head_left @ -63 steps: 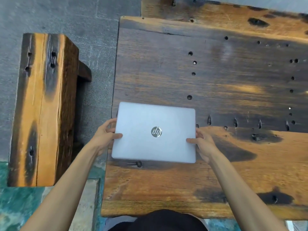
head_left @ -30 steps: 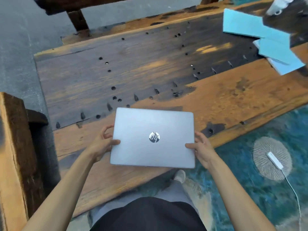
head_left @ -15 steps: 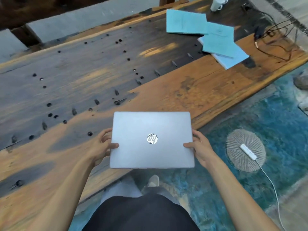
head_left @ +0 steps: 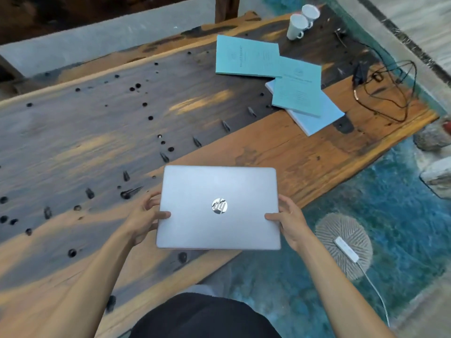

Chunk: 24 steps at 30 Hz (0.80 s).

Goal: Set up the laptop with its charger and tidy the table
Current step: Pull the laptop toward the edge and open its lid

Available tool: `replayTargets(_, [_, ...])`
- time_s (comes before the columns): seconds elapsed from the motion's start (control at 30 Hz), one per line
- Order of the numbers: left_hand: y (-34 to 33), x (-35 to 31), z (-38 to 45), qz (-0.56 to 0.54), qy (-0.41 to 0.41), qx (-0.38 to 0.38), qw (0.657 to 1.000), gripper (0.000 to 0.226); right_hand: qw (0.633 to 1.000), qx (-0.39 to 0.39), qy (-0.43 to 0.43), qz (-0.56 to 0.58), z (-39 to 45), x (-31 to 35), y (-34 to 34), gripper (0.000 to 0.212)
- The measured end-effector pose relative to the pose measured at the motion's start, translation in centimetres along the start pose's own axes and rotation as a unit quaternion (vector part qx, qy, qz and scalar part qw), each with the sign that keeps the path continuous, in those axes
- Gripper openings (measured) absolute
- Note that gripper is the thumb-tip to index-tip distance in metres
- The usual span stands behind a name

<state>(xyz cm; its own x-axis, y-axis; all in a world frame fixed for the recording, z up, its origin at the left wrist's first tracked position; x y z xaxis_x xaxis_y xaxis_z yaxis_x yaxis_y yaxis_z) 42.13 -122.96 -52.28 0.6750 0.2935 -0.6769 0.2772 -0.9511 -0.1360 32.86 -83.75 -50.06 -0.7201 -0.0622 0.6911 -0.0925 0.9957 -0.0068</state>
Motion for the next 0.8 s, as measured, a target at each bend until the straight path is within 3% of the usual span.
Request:
replayTargets(0.53, [-3.6, -5.5, 9.2, -0.048, 0.024, -0.143, 0.988, 0.069, 0.98, 0.077, -0.026, -0.181, 18.2, 13.8, -1.7, 0.079])
replayTargets(0.8, [-7.2, -4.6, 11.6, -0.12, 0.056, -0.231, 0.964, 0.071, 0.953, 0.153, -0.03, -0.26, 25.2, 17.8, -2.2, 0.067])
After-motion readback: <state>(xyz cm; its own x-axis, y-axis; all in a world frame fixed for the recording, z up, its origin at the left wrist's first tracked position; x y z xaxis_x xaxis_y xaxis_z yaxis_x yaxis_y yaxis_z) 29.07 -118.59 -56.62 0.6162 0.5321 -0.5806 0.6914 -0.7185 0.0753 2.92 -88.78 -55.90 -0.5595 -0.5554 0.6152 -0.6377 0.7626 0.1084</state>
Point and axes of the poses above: each hand's wrist, its own z-axis towards the middle knuckle, its own y-axis out of the back of the hand, x = y × z, the point moved 9 cm from there along z, towards the middle knuckle, and after that the axes turned 5 degrees about x, right-handed, at the moved point
